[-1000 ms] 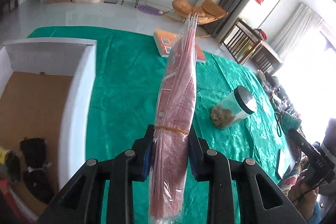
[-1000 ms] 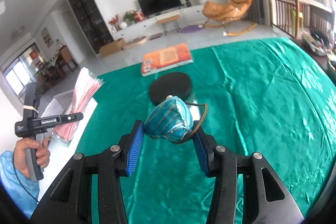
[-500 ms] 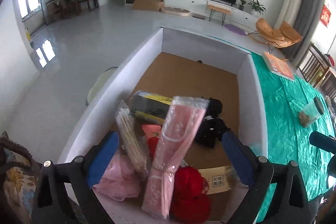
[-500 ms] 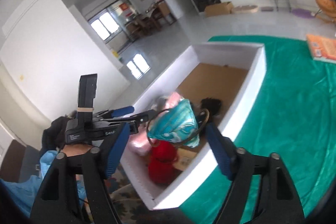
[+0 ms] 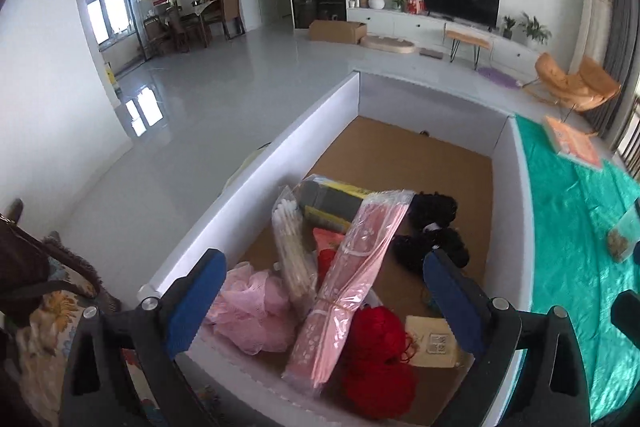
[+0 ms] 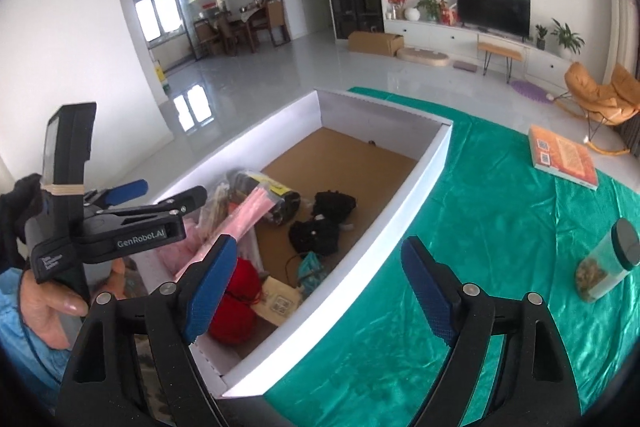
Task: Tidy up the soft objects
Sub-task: 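Hold both open tools above the white box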
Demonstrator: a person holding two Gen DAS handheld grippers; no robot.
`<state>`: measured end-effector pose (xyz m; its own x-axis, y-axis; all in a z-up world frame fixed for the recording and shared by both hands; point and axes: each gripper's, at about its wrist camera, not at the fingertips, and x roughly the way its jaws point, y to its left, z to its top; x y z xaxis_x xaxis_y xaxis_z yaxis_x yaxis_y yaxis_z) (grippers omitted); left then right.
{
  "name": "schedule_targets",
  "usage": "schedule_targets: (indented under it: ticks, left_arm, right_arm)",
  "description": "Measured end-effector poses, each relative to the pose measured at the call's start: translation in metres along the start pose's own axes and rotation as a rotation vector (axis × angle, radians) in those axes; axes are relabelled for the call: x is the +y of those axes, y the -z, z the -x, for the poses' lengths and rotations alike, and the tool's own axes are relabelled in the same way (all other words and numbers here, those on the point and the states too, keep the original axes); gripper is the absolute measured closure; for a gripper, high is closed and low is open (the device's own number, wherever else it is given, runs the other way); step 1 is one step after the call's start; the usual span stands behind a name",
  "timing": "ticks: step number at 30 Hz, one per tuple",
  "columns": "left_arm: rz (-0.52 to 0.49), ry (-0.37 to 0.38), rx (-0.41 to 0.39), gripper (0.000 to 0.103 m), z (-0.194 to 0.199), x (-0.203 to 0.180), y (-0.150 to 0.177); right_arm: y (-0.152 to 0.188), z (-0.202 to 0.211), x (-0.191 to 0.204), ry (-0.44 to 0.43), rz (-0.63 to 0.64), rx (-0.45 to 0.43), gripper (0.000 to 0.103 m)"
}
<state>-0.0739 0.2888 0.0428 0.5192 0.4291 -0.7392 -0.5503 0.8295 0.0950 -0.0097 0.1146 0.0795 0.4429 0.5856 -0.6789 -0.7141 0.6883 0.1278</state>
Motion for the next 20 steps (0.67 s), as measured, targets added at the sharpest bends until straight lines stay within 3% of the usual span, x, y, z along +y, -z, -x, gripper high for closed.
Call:
schedule_targets:
  ticks: [5,20]
  left_arm:
    - [-0.035,-0.036,0.0,0.005,0.001,-0.003,0.008]
    - [-0.006,-0.023,0.009,0.005,0.007,0.003,0.005]
  right_arm:
    - [0.007,-0.005,-0.002,0.026,-0.007,0.039,0.017]
    - [0.016,-0.004,0.003,0.028,0.0,0.062,0.017]
